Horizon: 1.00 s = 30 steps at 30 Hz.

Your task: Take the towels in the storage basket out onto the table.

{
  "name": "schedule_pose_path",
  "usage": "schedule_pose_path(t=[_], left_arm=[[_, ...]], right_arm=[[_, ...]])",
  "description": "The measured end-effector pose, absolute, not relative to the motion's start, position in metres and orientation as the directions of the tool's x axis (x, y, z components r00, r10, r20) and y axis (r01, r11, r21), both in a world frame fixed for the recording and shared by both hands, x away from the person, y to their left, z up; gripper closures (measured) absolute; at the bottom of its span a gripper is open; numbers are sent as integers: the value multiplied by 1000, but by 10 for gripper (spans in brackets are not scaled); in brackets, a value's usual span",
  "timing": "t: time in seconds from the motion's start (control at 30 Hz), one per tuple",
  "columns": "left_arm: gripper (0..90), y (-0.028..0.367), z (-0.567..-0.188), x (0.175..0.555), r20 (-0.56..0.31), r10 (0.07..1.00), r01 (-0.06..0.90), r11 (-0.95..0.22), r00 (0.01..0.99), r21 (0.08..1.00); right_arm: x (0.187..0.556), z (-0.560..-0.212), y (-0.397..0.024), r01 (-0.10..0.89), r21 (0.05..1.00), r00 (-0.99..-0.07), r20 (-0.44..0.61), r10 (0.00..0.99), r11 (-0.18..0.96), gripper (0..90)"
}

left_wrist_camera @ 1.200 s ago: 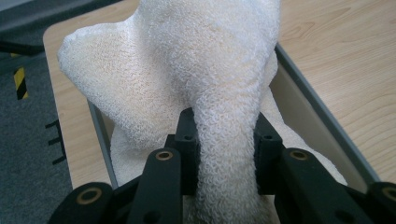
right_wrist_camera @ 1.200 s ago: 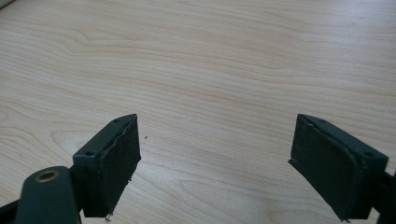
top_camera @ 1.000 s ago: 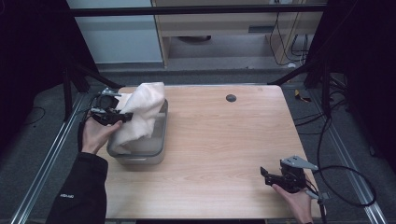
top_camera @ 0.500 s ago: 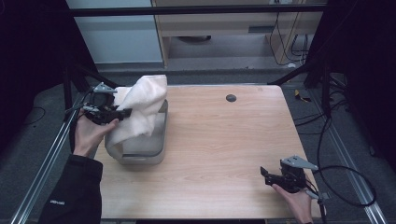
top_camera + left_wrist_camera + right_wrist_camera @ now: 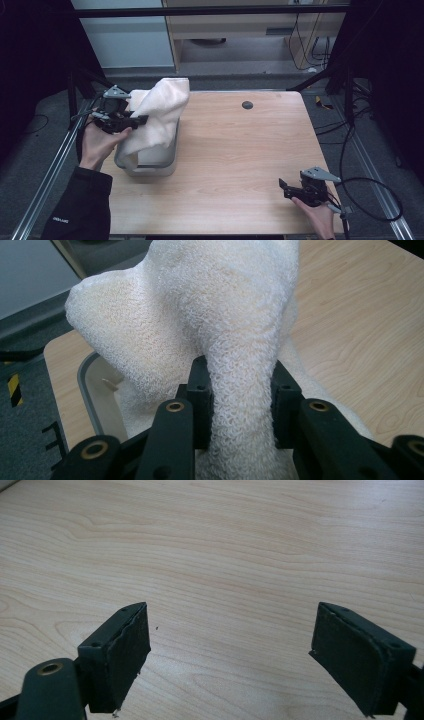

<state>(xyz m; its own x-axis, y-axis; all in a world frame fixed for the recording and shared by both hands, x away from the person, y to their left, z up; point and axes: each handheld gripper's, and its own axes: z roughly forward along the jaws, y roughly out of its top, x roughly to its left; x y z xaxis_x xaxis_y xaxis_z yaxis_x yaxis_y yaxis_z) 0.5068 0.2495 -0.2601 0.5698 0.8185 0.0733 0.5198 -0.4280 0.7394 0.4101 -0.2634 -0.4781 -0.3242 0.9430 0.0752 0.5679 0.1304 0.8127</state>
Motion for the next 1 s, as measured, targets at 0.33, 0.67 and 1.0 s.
schedule_pose_path(t=[0.33, 0.67, 1.0], left_arm=[[695, 233, -255, 499, 76, 787, 494, -456, 613, 740], [695, 212, -251, 493, 81, 755, 466, -482, 650, 742], [695, 189, -249, 491, 85, 721, 442, -507, 687, 740]], right_arm=[[410, -478, -264, 567, 814, -323, 77, 943, 128, 153], [410, -478, -264, 565, 815, -323, 74, 943, 130, 154], [409, -477, -264, 564, 815, -323, 74, 943, 129, 153]])
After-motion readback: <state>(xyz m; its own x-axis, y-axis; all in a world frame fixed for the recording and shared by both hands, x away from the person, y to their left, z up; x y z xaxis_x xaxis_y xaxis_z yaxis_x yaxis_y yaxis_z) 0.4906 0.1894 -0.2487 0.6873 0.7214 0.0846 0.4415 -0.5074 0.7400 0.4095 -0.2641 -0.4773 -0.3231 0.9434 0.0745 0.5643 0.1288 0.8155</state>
